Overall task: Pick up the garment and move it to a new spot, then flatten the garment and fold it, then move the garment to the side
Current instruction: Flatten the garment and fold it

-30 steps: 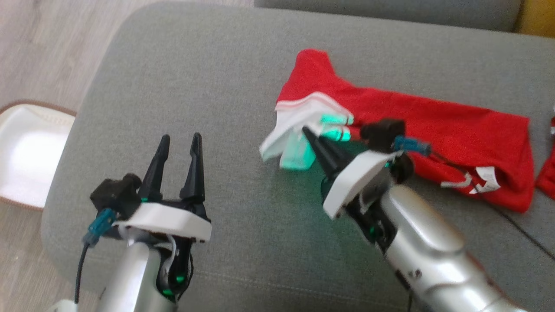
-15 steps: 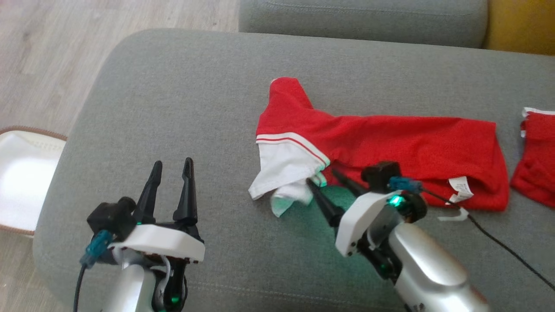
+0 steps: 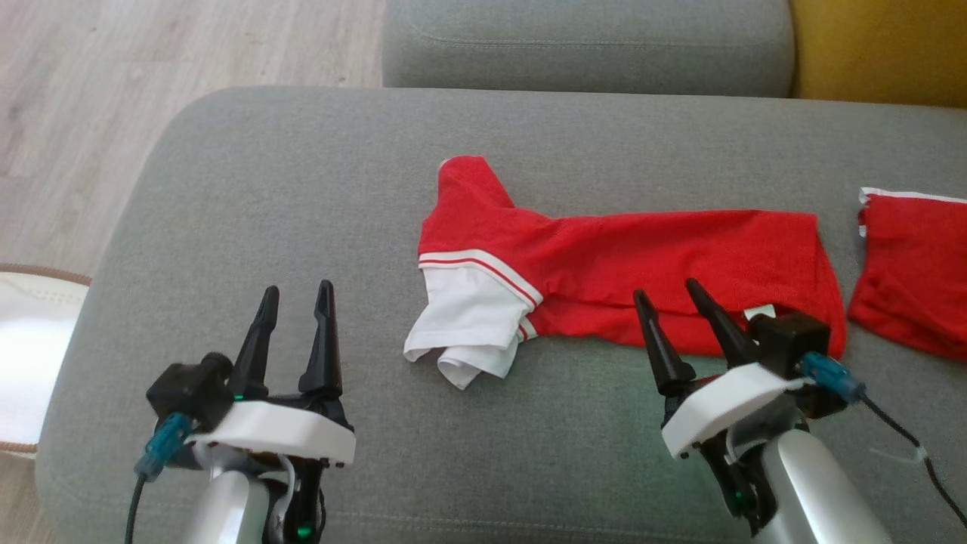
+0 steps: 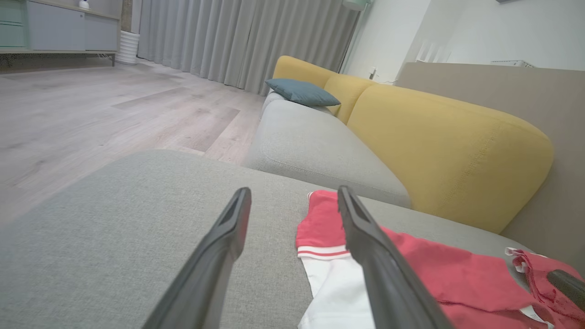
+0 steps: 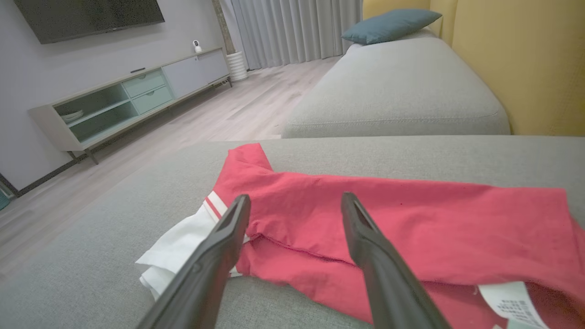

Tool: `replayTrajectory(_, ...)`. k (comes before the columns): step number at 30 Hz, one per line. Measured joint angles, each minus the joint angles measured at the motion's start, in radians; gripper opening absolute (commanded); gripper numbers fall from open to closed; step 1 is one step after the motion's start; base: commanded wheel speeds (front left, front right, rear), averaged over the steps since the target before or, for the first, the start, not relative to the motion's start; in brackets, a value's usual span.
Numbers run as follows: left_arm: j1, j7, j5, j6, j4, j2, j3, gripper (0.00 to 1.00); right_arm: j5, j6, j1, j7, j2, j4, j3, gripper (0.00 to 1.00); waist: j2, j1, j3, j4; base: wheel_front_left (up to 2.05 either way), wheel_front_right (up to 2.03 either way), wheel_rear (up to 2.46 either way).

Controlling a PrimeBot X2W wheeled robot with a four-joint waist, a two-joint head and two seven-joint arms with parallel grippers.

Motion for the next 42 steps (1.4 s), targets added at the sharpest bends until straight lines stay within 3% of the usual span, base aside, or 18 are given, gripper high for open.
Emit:
replayTrajectory(9, 0.003, 0.0, 0.001, -0.01, -0.014, 0.0, -0.007, 1.0, -0.048, 0.0, 0.059, -0.021, 0.004, -0.129, 0.002, 1.0, 0.0, 0.0, 0.02, -0.007, 0.0, 0.0, 0.0)
replayTrajectory(18, -0.027, 0.0, -0.002, -0.018, -0.01, 0.0, -0.038, 1.0, -0.107, 0.0, -0.014, 0.029, 0.005, -0.05, 0.159, 1.0, 0.0, 0.0001, 0.071, 0.051, 0.0, 0.0, 0.0)
replayTrajectory(23, -0.044, 0.0, -0.012, -0.018, 0.002, 0.0, -0.051, 1.0, 0.112, 0.0, -0.035, 0.09, 0.004, 0.055, 0.161, 1.0, 0.0, 0.0, 0.101, 0.097, 0.0, 0.0, 0.0)
replayTrajectory(42, -0.074, 0.0, -0.019, -0.008, 0.015, 0.0, -0.063, 1.0, 0.195, 0.0, -0.166, 0.063, 0.003, 0.214, 0.224, 1.0, 0.0, 0.0001, 0.153, 0.177, 0.0, 0.0, 0.0)
